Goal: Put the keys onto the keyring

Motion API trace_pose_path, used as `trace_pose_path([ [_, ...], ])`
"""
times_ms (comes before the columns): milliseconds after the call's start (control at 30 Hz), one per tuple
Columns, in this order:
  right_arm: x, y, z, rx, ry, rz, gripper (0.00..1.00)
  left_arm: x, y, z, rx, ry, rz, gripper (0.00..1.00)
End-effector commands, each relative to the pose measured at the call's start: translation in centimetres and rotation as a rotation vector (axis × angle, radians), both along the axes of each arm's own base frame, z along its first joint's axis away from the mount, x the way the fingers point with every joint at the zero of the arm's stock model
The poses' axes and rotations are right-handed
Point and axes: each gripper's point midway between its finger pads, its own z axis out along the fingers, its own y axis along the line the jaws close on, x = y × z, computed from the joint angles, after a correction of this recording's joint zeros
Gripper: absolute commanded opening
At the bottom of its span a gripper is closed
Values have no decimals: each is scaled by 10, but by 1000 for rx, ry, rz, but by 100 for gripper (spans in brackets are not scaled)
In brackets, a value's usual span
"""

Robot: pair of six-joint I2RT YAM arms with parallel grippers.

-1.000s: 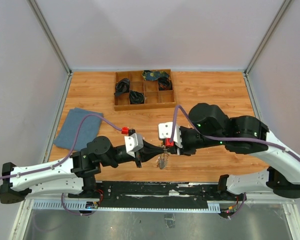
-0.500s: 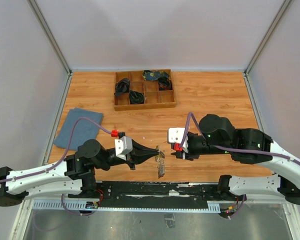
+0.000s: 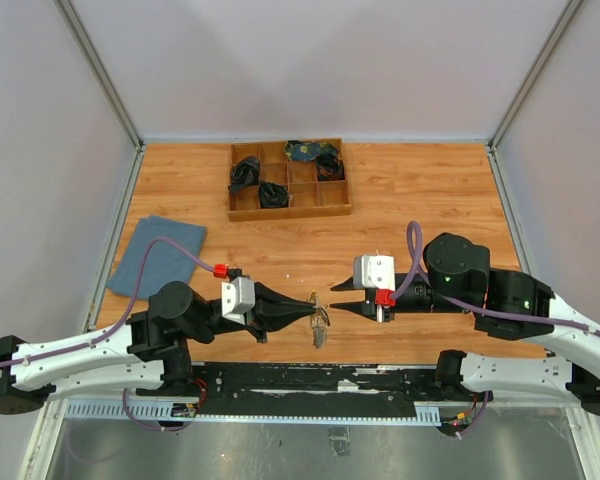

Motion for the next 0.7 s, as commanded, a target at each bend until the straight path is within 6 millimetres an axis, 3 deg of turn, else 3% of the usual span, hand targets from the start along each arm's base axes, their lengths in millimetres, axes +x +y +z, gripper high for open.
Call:
trace_pose_path([
  [0,-12,7,10,70,33,49,30,-6,6,27,-106,-31,-21,1],
  [333,-16,12,-3,27,62,73,29,-9,7,31,-118,-38,-39,0],
  [667,-19,15,-8,9,79,94,21,-10,7,31,-119,-40,-41,0],
])
